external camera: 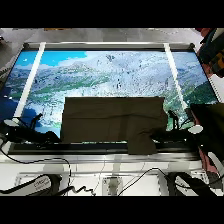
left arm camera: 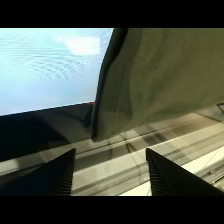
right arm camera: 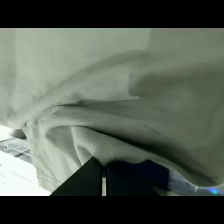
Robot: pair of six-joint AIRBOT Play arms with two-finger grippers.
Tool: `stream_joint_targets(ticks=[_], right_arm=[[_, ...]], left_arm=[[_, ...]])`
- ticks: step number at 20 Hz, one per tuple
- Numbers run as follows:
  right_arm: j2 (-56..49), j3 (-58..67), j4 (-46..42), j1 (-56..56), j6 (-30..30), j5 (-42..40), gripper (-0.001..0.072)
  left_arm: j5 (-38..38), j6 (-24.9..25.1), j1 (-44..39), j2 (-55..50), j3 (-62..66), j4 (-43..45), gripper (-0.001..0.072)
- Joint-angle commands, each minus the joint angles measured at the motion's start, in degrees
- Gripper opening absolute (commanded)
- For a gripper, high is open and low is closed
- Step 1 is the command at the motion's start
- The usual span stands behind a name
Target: Fold the clothes and pants, and hang the long-sleeved shirts on hangers.
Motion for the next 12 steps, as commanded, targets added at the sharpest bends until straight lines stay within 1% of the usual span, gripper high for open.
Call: stream_joint_targets(ticks=[1,3,5,7,8,9,10,11,12], right_arm=[[1.90,-0.02,-0.55,0.17,1.44,-0.28,0.0007],[1.92,0.52,-0.48,0.17,1.42,-0.17,0.0007],[1.92,2.58,-0.50,0.17,1.42,-0.17,0.0007],[2.05,5.92,-0.48,0.17,1.44,1.16,0.0007],[2.40,8.00,-0.48,0.17,1.44,2.47,0.0007],[2.73,9.90,-0.46,0.17,1.46,2.97,0.0007],[2.95,11.58,-0.31,0.17,2.19,2.38,0.0007],[2.93,13.07,-0.02,0.17,4.17,0.17,0.0007],[2.93,13.94,0.79,0.17,6.47,-3.87,0.0007]], left_arm=[[3.15,0.31,-2.51,-2.08,-0.07,-2.16,0.0371],[6.49,0.52,-4.07,-2.03,0.00,-3.45,0.0159],[8.92,0.92,-4.59,-2.03,0.04,-4.48,0.0019],[8.52,0.96,-4.50,-1.79,0.39,-7.19,0.0018],[6.86,2.97,-4.52,-1.38,1.18,-9.16,0.0017],[4.94,6.16,-4.48,-0.79,2.29,-12.33,0.0017],[4.11,8.39,-4.48,-0.07,3.76,-16.55,0.0018],[4.98,8.63,-4.48,0.52,5.18,-21.44,0.0017],[6.32,8.70,-4.68,0.83,6.60,-26.56,0.0016]])
